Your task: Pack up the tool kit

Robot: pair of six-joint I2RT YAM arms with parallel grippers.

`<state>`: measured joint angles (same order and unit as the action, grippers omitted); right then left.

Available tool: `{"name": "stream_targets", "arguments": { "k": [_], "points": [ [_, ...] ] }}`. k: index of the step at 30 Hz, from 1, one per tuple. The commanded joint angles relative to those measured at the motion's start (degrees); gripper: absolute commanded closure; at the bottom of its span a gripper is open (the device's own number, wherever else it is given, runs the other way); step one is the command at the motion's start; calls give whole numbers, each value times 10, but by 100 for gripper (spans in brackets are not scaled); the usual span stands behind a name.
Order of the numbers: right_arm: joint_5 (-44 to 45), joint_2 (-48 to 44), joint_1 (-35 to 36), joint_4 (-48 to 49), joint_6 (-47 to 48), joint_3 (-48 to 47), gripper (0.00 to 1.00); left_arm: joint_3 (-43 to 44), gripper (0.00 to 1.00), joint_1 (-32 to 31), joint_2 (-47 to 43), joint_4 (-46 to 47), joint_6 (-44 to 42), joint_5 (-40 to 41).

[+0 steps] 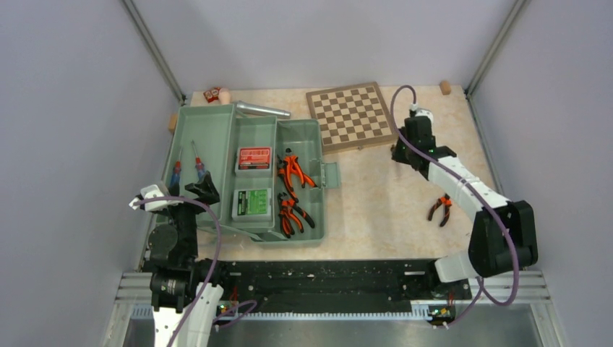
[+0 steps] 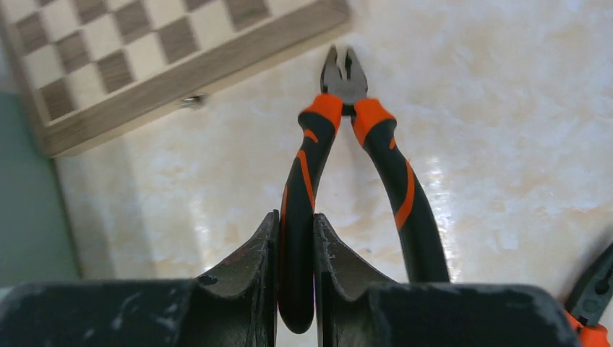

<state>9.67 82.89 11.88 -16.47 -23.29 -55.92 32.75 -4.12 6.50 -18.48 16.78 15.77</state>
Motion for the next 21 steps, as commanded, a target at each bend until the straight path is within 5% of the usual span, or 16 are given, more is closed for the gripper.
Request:
{"name": "stream_targets", "arguments": {
  "k": [1, 10, 21],
  "points": [
    [31, -69, 80, 22, 25, -66, 100, -1, 1, -1, -1, 15, -1, 0],
    [91, -96, 233, -8, 48, -156, 100, 0, 1, -1, -3, 14, -1, 0],
    [90, -81, 332, 6, 70, -272, 100, -1, 1, -1, -2, 15, 0, 1]
  ]
}}
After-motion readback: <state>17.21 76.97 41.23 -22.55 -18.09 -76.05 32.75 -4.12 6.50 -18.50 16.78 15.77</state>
